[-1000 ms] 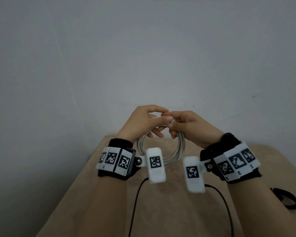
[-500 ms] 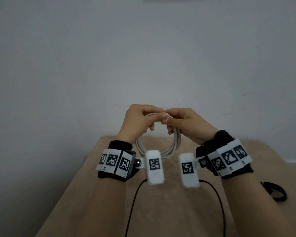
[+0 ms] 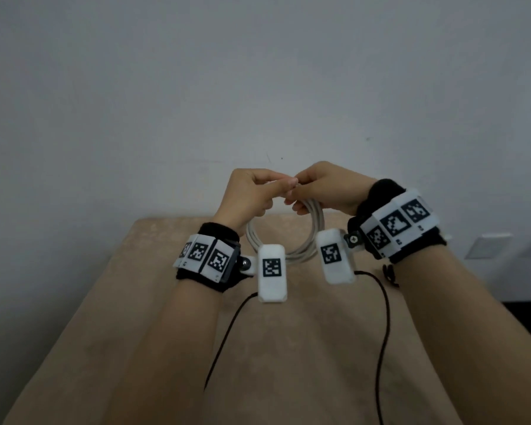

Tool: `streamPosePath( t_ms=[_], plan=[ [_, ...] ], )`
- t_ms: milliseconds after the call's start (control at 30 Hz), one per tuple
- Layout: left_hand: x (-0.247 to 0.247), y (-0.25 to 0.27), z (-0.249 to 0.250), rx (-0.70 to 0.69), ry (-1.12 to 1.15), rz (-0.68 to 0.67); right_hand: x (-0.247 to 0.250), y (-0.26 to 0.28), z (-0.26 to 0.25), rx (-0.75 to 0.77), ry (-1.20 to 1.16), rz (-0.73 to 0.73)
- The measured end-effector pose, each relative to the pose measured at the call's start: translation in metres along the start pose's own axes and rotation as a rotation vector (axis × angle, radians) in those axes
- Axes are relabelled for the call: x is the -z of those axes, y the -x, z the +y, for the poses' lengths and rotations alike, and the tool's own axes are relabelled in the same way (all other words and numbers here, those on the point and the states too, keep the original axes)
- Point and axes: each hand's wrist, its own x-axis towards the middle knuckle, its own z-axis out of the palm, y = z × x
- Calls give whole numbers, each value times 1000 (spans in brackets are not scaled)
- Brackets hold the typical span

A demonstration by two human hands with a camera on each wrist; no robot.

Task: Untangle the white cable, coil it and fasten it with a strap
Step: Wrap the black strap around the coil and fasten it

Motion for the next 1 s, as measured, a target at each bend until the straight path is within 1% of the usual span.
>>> streamPosePath(
  t_ms=[67,100,167,233,267,333,433,500,567,600,700,733,767,800,833,867,900,967,1000],
  plan=[
    [-19,1,1,53,-4,-18,11,20,5,-20,-36,49],
    [-28,2,2,74,-11,-35,16,30,8,-23,-109,92],
    [-44,3,2,101,-42,-67,29,45,12,-73,-218,215],
    [-58,7,2,123,-71,-84,40,53,20,-216,-124,343],
    [-63,8,2,135,-75,-86,44,54,23,-299,-45,372],
    [-71,12,2,163,-40,-89,46,57,29,-438,82,349],
    [-77,15,2,183,5,-82,44,56,42,-562,211,236],
    [-78,17,2,192,1,-75,39,56,49,-602,294,192],
    [-78,18,2,198,-10,-74,33,55,58,-634,432,166],
    [-77,19,1,200,-16,-74,31,54,65,-634,524,144],
    [-68,22,-2,208,-22,-60,23,47,90,-635,855,12],
    [-65,22,-2,212,-25,-54,22,45,95,-635,906,4],
    [-61,22,-3,214,-29,-48,20,44,91,-639,866,-14],
    [-56,22,-2,213,-32,-41,18,43,86,-621,745,-19],
    [-51,22,-2,210,-33,-34,16,41,82,-605,631,-7],
    [-46,22,-1,205,-34,-26,14,40,75,-585,539,37],
    [-40,22,-1,202,-29,-16,12,39,66,-578,505,77],
    [-29,23,0,193,-9,-1,11,36,59,-557,547,113],
    [-23,25,0,189,-1,4,11,32,55,-530,491,120]
  ],
)
